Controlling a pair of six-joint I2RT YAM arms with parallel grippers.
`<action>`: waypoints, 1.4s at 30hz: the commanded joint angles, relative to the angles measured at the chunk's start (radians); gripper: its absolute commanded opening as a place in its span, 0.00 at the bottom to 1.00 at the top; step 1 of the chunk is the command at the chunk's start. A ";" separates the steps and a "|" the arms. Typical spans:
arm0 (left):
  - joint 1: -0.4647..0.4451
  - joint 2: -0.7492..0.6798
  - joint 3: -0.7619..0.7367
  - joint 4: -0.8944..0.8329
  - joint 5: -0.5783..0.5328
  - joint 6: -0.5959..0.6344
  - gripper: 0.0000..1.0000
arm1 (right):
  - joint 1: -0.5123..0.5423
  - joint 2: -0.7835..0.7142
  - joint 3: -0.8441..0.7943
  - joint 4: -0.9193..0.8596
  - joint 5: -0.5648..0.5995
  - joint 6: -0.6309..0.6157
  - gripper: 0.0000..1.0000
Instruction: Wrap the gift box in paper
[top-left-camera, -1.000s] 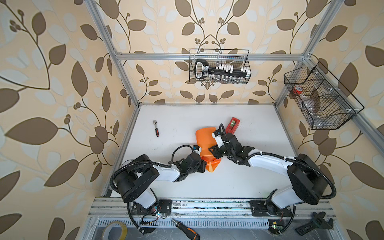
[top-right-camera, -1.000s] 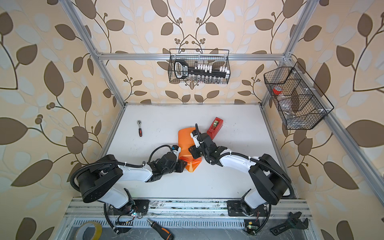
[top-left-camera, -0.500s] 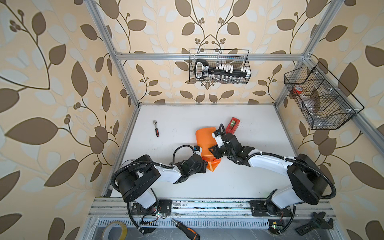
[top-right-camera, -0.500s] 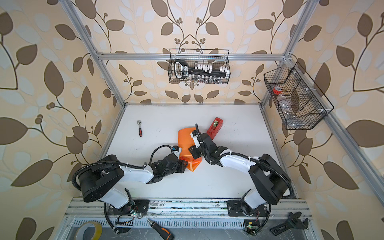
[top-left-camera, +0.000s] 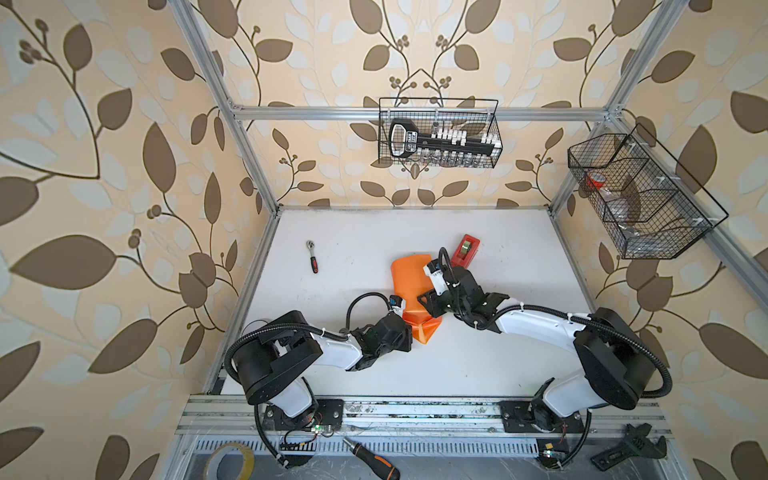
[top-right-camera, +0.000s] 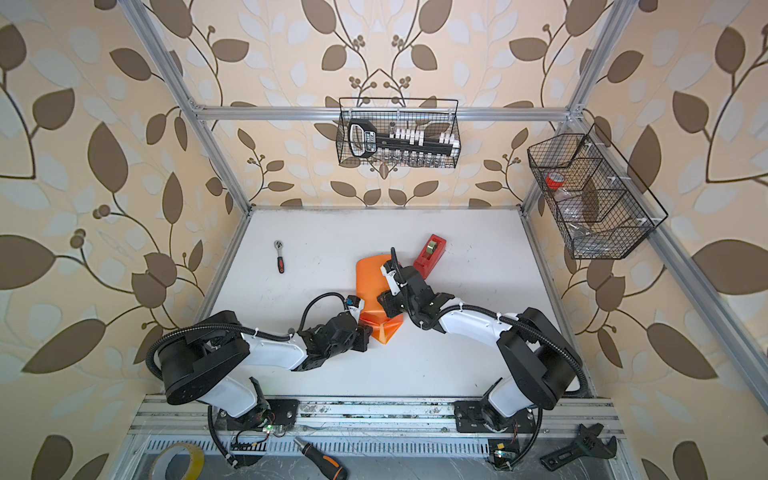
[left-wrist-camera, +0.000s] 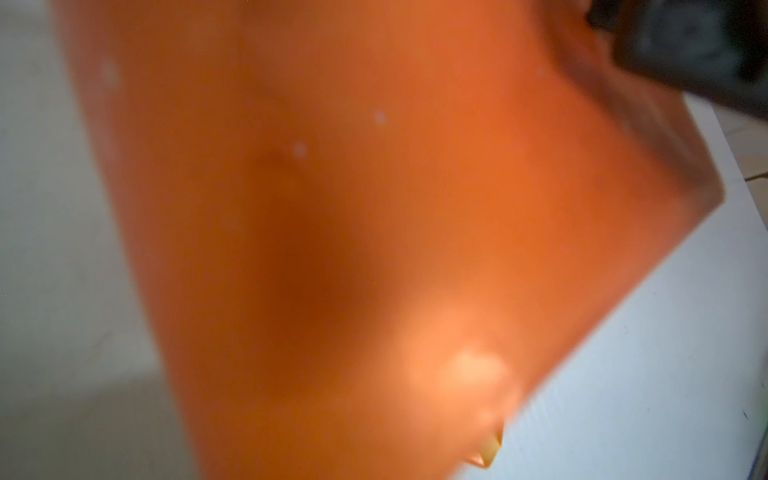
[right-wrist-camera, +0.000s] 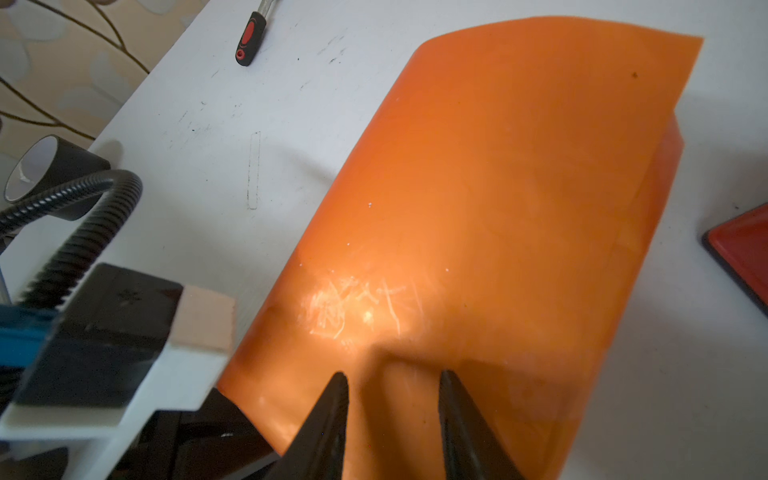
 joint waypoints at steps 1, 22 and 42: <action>-0.025 -0.017 -0.028 -0.038 -0.025 0.010 0.06 | 0.011 0.039 -0.029 -0.073 -0.015 0.003 0.38; -0.156 0.048 -0.020 -0.032 -0.074 0.001 0.00 | 0.010 0.038 -0.026 -0.072 -0.016 0.008 0.36; -0.029 0.046 0.000 -0.038 -0.107 0.050 0.00 | 0.011 0.036 -0.031 -0.076 -0.015 0.008 0.35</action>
